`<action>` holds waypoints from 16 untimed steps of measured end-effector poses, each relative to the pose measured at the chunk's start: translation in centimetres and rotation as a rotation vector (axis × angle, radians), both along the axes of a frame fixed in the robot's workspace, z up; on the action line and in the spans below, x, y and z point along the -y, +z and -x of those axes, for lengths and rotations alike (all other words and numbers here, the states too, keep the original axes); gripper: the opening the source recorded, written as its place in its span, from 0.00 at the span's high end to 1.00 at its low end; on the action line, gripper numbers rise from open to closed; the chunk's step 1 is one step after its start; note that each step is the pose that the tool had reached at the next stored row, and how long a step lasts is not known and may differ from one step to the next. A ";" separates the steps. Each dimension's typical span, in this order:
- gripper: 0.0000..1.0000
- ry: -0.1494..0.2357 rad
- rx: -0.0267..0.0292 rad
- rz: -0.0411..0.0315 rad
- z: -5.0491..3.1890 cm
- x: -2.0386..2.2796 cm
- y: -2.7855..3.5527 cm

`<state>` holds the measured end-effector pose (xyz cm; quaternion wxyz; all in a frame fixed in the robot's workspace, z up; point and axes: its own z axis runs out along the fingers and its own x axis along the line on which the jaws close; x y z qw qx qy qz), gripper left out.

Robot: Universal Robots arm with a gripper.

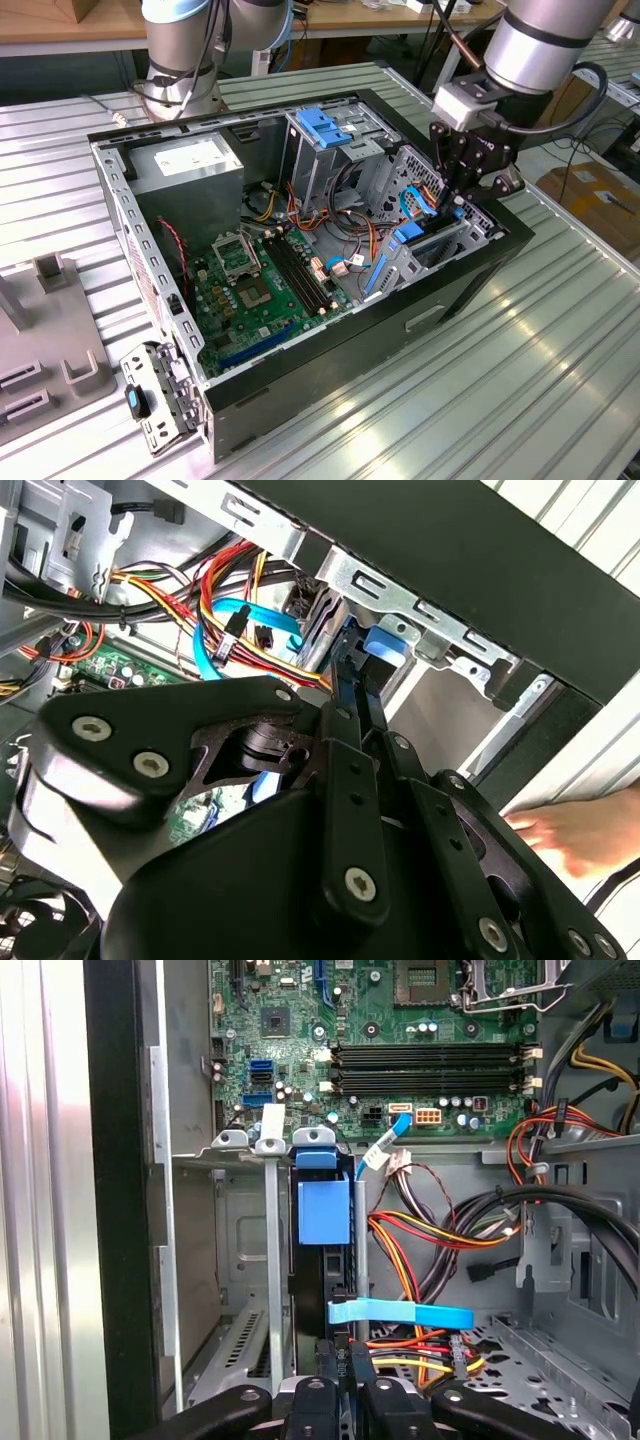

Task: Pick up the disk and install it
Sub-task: 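Insert the second disk wire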

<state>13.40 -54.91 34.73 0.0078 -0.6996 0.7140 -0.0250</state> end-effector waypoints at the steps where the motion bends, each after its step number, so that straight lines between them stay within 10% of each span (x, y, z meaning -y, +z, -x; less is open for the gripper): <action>1: 0.84 0.000 -0.0001 0.0000 0.00 0.00 -0.01; 16: 0.84 0.000 -0.0004 0.0002 -0.09 -0.03 -0.23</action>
